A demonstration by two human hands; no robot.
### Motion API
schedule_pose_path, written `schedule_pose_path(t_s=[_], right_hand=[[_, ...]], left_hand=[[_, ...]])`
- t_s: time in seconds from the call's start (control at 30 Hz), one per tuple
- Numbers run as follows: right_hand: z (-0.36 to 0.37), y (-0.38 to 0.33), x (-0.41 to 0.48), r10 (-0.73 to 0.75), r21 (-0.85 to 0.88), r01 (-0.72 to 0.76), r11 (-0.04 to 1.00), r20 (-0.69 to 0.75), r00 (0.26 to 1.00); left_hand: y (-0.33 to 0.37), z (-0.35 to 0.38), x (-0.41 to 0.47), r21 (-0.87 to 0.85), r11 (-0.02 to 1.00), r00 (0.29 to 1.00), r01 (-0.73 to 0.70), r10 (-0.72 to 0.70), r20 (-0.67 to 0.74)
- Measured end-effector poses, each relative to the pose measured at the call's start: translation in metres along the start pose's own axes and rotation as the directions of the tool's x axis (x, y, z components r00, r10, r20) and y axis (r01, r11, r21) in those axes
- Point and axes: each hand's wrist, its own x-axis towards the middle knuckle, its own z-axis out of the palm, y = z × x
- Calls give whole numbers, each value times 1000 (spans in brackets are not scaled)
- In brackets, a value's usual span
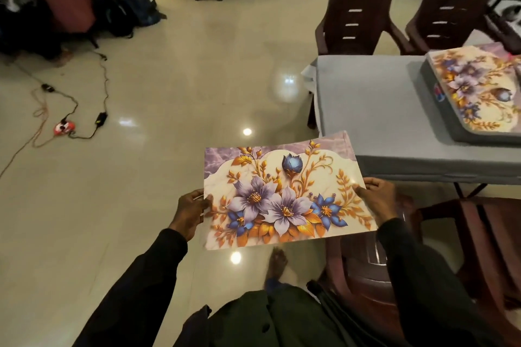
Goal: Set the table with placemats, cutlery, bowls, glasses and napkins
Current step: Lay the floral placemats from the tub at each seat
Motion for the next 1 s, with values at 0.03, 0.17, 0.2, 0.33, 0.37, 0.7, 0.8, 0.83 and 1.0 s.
schedule_pose_path(t_s=[0.03,0.17,0.2,0.33,0.37,0.7,0.8,0.83,1.0], right_hand=[[0,-7,11,10,10,-10,1000,-18,1000],[1,-29,49,38,50,-34,998,-89,995],[1,-33,56,43,51,-38,998,-108,993],[-4,-48,84,69,35,-64,997,-178,982],[-4,-51,91,85,39,-78,996,-201,976],[8,-70,156,176,42,-177,983,-447,877],[17,-71,170,216,73,-208,975,-504,836],[21,-74,173,233,91,-219,972,-525,818],[40,-79,187,313,166,-269,949,-606,731]], left_hand=[[13,8,17,16,1000,1000,-1,1,16],[55,44,71,50,999,997,-10,6,77],[64,53,82,64,998,996,-8,3,88],[95,85,129,118,993,988,-6,-11,151],[103,92,142,138,990,987,-7,-16,162],[178,179,270,310,949,938,-53,-59,341],[210,207,307,348,934,908,-80,-75,411],[220,215,318,363,927,896,-91,-83,436],[261,260,362,452,877,838,-165,-117,533]])
